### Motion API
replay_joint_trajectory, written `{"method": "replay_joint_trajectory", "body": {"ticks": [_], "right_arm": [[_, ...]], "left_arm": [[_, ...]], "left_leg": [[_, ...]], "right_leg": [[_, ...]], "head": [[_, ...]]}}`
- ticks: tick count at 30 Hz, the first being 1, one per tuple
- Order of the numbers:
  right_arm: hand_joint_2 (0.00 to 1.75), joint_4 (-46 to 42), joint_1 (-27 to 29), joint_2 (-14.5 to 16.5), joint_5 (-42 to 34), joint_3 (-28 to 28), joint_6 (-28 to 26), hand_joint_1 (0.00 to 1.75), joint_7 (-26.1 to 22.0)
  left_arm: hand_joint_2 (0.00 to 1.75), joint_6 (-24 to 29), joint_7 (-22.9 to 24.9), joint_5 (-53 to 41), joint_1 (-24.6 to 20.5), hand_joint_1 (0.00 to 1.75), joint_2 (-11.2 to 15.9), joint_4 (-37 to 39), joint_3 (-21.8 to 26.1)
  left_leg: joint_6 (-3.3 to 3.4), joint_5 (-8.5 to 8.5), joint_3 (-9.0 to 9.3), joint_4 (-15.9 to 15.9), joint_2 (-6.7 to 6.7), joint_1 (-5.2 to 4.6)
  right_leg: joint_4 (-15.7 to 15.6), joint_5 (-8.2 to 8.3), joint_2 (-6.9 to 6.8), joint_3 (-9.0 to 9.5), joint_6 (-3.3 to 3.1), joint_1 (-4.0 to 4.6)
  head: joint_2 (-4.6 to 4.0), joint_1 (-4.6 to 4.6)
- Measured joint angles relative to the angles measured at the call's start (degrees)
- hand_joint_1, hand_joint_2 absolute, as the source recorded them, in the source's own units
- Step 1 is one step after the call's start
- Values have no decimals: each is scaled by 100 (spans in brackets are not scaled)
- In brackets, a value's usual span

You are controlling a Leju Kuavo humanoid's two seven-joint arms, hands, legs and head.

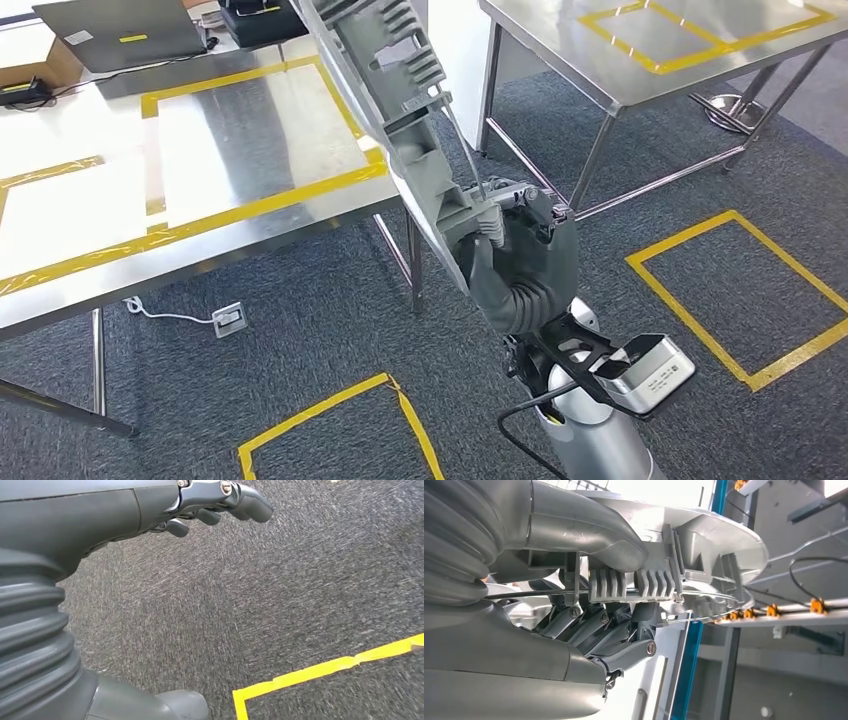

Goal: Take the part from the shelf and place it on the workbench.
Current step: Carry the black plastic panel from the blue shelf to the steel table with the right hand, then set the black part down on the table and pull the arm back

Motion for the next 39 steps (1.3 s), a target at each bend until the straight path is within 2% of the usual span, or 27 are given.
{"method": "replay_joint_trajectory", "body": {"ticks": [1,3,4,5,6,8,9,11,14,15,16,18,19,20,21,22,23,24,25,27,29,31,34,35,36,37,39], "right_arm": [[175,5,-3,0,-1,-1,1,166,2],[175,20,-5,0,-1,-1,4,166,2],[175,29,-4,0,-2,-1,7,166,2],[175,38,-4,0,-2,-1,11,166,2],[175,48,-4,0,-2,-1,14,166,3],[175,62,-5,0,-2,-1,16,166,3],[175,66,-8,0,-2,-1,15,166,2],[175,69,-12,0,-3,-1,12,166,-3],[175,68,-11,0,2,0,10,166,-2],[175,67,-13,0,5,1,10,166,1],[175,67,-12,0,7,1,10,166,3],[175,68,-9,0,8,-1,9,166,0],[175,68,-1,0,8,-1,8,166,-2],[175,68,10,-1,7,-1,8,166,-4],[175,68,21,-1,5,-1,8,166,-4],[175,68,32,-2,1,-1,8,166,-3],[175,68,40,-3,-9,-2,7,166,-2],[175,68,45,-4,-18,-3,7,166,0],[175,67,47,-5,-27,-4,5,166,-1],[175,66,54,-8,-33,-5,2,166,-4],[175,64,60,-8,-34,-5,-1,166,-5],[175,63,65,-7,-36,-5,-5,166,0],[175,64,75,-7,-32,-7,-19,166,1],[175,65,82,-7,-29,-8,-22,166,0],[175,65,90,-7,-20,-8,-25,166,1],[175,66,97,-7,-13,-8,-29,166,3],[175,68,101,-7,4,-8,-34,166,2]], "left_arm": [[175,1,1,0,-6,0,1,-1,1],[175,2,5,0,-1,0,-1,1,1],[175,2,9,0,8,0,-1,2,2],[175,3,13,0,18,0,0,2,3],[175,3,15,0,23,0,1,2,3],[175,3,16,0,27,0,6,2,4],[175,3,16,0,26,0,9,2,4],[175,3,17,0,23,0,13,4,5],[175,4,20,-8,24,0,0,3,8],[175,4,20,-14,23,0,-2,1,9],[175,4,19,-21,19,0,-5,-2,10],[175,4,16,-31,16,0,-2,-3,10],[175,4,15,-34,20,0,-4,-2,10],[175,4,14,-37,26,0,-6,-1,10],[175,4,13,-39,31,0,-7,0,10],[175,4,12,-40,33,0,-8,0,10],[175,4,11,-41,34,0,-9,0,10],[175,4,10,-42,31,0,-10,0,10],[175,4,10,-42,28,0,-10,0,10],[175,4,10,-43,24,0,-11,0,10],[175,4,10,-44,17,0,-10,-3,10],[175,4,10,-44,3,0,-9,-5,10],[175,4,11,-43,15,0,-8,-2,10],[175,4,11,-43,27,0,-6,-1,10],[175,4,9,-42,36,0,-3,-1,11],[175,4,5,-40,41,0,1,-1,11],[175,4,-2,-32,44,0,10,0,12]], "left_leg": [[-17,-126,-144,288,3,5],[-35,-407,-623,1098,7,5],[-39,-446,-839,1399,7,7],[-33,-369,-969,1508,6,6],[-19,-159,-977,1367,6,4],[43,407,-737,603,4,-10],[75,584,-585,232,5,-25],[124,633,-436,-93,5,-53],[201,558,-362,-168,2,-33],[233,542,-317,-199,3,-16],[260,522,-270,-225,4,1],[288,462,-218,-232,6,5],[288,428,-191,-230,6,6],[280,391,-153,-228,5,8],[267,350,-101,-226,2,13],[250,303,-35,-224,-2,19],[230,251,25,-222,-5,24],[201,203,71,-216,-7,20],[168,165,94,-213,-8,16],[100,124,99,-226,0,6],[35,87,131,-231,13,9],[-20,-53,14,75,18,12],[-75,-421,-693,1247,17,21],[-85,-411,-889,1488,17,24],[-87,-265,-974,1490,18,26],[-84,-7,-942,1256,19,30],[-61,520,-684,466,22,25]], "right_leg": [[-13,-24,-7,44,-35,-7],[-13,-91,-14,111,-79,3],[-13,-128,-8,151,-84,8],[-13,-169,2,202,-85,14],[-13,-216,13,268,-80,18],[-13,-323,24,406,-60,26],[-8,-377,29,452,-37,35],[-9,-444,34,481,21,44],[-2,-517,26,524,118,42],[116,-582,18,487,149,43],[370,-695,11,364,179,38],[1150,-972,3,-122,224,10],[1494,-1043,2,-377,242,-4],[1649,-990,1,-545,254,-14],[1581,-809,-1,-598,261,-23],[1272,-519,-3,-523,261,-32],[845,-222,-12,-384,253,-37],[465,-22,-19,-236,236,-24],[190,78,-24,-124,207,-11],[49,31,-13,-58,143,23],[5,1,3,-17,79,2],[-42,-34,-5,70,8,-30],[-52,-131,-17,180,-47,-32],[-51,-170,-10,223,-47,-33],[-50,-213,0,278,-39,-35],[-49,-262,8,348,-26,-38],[-42,-378,17,471,23,-33]], "head": [[0,-3],[1,-11],[1,-10],[1,-11],[1,-10],[0,-11],[0,-17],[0,-26],[1,-21],[0,-12],[0,0],[0,17],[0,20],[-1,21],[0,22],[-1,24],[0,30],[0,31],[-1,34],[-1,36],[0,39],[0,28],[-1,22],[-1,23],[-1,21],[0,21],[-1,10]]}}
